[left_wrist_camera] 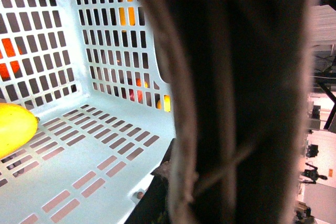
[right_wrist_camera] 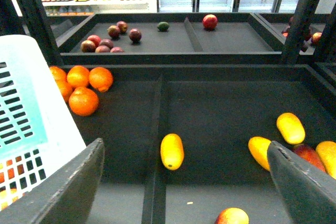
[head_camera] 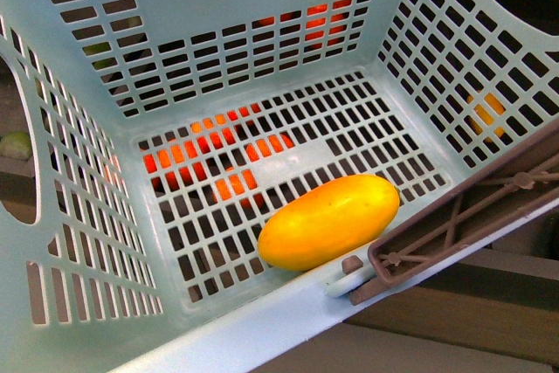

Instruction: Pick mango and avocado into basket

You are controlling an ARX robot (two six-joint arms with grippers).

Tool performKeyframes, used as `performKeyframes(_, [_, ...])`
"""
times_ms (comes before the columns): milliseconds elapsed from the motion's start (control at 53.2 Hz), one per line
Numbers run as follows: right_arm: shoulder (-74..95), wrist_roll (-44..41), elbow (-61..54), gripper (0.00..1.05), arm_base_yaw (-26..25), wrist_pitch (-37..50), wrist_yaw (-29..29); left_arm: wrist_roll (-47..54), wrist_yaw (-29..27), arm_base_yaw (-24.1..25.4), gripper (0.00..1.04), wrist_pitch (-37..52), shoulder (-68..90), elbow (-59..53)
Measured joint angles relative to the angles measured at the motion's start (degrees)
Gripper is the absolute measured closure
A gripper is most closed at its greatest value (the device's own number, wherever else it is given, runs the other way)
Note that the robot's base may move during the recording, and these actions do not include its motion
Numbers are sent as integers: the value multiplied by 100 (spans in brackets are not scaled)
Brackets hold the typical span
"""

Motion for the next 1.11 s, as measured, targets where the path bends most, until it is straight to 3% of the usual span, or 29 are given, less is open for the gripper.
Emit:
performKeyframes(38, [0,2,0,7,0,0,0,0,0,0,100,0,0,0])
performKeyframes(1109, [-11,0,-24,9,-24,-13,-7,-17,11,-2,100,-2,0,0])
